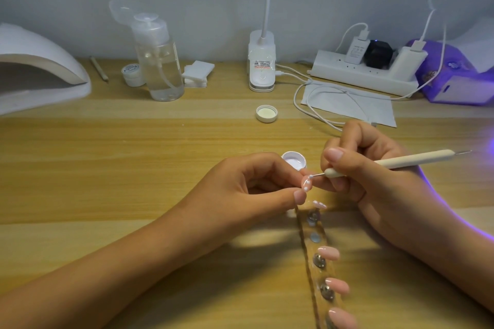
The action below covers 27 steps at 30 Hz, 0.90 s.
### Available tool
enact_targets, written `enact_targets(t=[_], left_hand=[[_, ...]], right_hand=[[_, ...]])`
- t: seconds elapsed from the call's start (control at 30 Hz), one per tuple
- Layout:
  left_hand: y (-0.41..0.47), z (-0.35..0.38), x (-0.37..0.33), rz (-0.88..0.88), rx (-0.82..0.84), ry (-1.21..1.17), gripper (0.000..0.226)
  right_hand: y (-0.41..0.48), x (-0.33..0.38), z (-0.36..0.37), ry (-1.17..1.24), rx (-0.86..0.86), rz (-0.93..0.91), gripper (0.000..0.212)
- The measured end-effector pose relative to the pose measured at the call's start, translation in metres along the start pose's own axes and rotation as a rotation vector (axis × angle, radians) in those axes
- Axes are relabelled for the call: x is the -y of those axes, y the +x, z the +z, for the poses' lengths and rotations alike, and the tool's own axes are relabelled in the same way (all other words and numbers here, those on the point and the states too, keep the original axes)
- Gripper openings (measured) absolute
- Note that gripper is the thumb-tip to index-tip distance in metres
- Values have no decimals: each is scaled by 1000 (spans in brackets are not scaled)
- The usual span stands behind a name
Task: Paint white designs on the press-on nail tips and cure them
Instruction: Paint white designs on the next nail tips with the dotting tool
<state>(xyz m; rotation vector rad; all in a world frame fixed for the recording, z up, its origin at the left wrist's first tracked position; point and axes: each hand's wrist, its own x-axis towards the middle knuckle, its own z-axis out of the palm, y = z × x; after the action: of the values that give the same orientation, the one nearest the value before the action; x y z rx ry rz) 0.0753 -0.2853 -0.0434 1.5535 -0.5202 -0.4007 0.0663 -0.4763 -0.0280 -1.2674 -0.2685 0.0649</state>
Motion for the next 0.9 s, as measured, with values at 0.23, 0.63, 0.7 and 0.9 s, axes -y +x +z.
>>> enact_targets(t=[0.23,0.63,0.7,0.9], left_hand=[[-1,2,-4,4,-10,-4,8],[-2,3,-8,11,-12,36,16],[-2,3,-9,14,-7,39,19],[-2,2,-7,20,2,47,16]], right_hand=[[2,0,-3,11,2,21,27],[5,-1,-7,52,36,36,20],[5,-1,-7,39,22,39,25],[5,-1,-6,35,7,47,25]])
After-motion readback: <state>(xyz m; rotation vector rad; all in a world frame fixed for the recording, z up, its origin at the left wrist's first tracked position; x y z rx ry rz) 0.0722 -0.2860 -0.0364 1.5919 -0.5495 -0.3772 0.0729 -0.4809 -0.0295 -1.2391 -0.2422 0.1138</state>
